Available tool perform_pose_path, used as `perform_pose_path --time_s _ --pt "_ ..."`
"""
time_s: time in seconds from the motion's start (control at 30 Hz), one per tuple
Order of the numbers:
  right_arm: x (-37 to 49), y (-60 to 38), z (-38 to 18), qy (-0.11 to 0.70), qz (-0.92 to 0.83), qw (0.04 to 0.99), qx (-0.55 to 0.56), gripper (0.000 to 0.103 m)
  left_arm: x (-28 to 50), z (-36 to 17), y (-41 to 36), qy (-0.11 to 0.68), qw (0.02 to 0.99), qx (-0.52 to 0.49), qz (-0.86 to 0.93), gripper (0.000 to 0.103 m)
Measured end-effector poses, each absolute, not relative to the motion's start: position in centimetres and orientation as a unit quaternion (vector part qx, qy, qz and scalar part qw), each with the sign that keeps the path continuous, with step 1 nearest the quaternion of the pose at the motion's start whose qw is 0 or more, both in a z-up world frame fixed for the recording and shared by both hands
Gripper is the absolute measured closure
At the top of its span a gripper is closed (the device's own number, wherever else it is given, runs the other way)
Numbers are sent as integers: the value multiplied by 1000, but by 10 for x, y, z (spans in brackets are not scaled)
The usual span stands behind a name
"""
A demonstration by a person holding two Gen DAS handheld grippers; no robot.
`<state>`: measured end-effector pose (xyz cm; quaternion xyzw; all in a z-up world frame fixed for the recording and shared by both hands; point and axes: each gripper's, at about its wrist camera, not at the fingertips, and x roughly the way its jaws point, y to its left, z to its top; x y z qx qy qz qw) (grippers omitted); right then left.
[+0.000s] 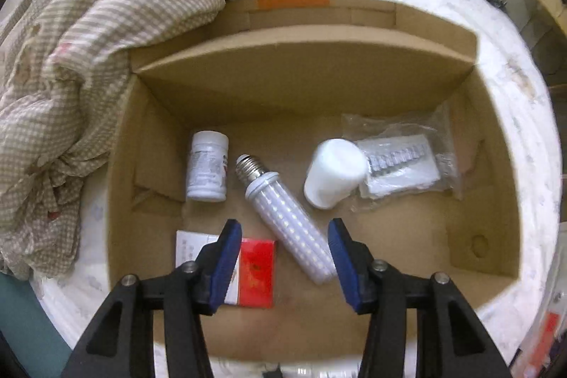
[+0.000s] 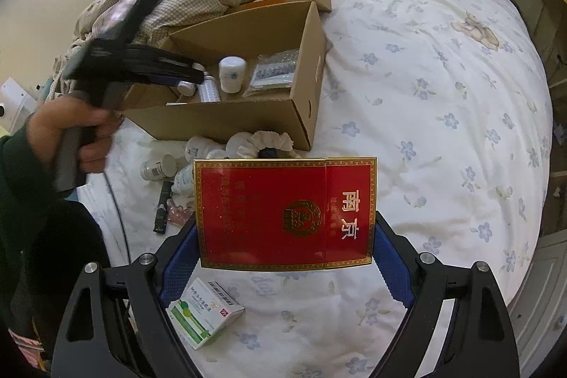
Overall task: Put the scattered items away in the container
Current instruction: 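Carry the pill jar to the box while the right gripper grasps the red cigarette pack, then carry the red cigarette pack over the box and open the right gripper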
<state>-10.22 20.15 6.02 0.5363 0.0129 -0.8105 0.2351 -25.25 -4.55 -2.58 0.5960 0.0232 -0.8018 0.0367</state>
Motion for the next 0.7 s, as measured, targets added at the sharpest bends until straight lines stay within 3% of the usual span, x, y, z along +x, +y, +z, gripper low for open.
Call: perform_pose_path --time_s 0.23,0.37,0.7 --pt "-99 193 57 29 -818 237 524 13 -176 11 -61 46 -4 557 -830 52" --pt "-95 179 57 57 -828 237 506 13 -135 15 -75 98 -18 544 -833 52" --pt "-122 154 88 32 -850 240 467 13 -99 21 -75 107 -54 501 -857 52"
